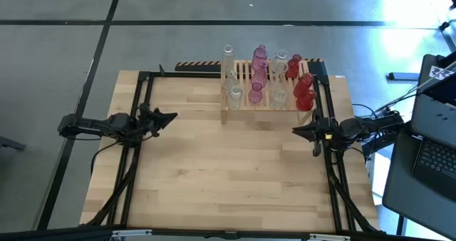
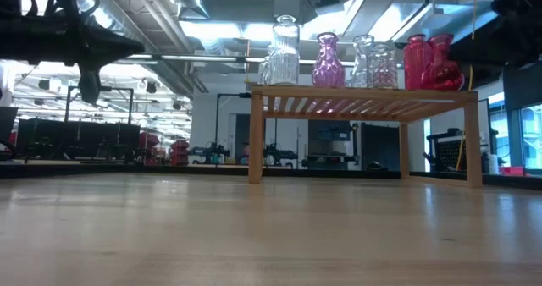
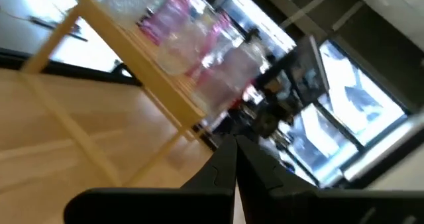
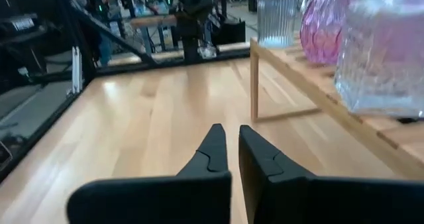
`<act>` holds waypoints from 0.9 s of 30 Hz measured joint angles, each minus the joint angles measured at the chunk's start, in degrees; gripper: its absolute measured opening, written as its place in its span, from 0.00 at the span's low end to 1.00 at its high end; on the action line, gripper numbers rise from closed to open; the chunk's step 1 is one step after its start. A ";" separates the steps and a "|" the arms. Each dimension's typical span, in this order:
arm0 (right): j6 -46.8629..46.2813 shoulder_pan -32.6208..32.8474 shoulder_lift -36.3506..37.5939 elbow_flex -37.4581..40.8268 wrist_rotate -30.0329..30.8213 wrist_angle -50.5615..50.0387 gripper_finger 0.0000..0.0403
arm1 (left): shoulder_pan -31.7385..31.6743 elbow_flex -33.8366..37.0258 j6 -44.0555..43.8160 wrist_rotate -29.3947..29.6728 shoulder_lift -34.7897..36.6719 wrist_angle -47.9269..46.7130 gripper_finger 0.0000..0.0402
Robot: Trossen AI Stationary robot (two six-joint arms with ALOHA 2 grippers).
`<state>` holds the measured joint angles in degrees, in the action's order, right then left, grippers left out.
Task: Sort vases onto shelf
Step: Return to Home Position
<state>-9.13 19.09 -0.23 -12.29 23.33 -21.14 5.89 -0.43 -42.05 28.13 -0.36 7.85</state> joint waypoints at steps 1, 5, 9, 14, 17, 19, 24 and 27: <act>-0.02 0.00 0.00 0.00 -0.05 -0.77 0.00 | 0.00 -0.03 0.00 -1.37 -0.26 -0.48 0.00; -0.07 0.00 0.01 0.00 -0.42 -5.34 0.00 | 0.00 -0.04 2.24 -6.16 -0.98 -4.34 0.00; -1.47 0.00 -0.02 0.00 -0.48 -13.25 0.00 | 0.00 -0.07 9.91 -9.41 -3.03 -4.65 0.00; -2.48 0.00 -0.03 1.30 -0.91 -14.52 0.00 | 0.00 -0.07 17.85 -10.38 -5.94 -4.80 0.00; -2.44 0.00 -0.14 1.86 -1.98 -16.31 0.00 | 0.00 -0.07 20.55 -10.31 -7.64 -4.78 0.00; -2.62 0.00 -0.54 1.86 -1.80 -17.97 0.00 | 0.00 -0.07 20.79 -10.31 -8.27 -4.78 0.00; -5.67 0.00 -0.68 1.88 -2.29 -22.51 0.00 | 0.00 -0.07 20.75 -10.28 -8.26 -4.76 0.00; -5.63 0.00 -0.68 1.86 -2.40 -24.94 0.00 | 0.00 -0.07 20.75 -10.28 -8.26 -4.77 0.00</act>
<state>-14.76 19.09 -0.91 -10.44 20.93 -46.08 5.89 -0.49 -21.30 17.85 -8.62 3.08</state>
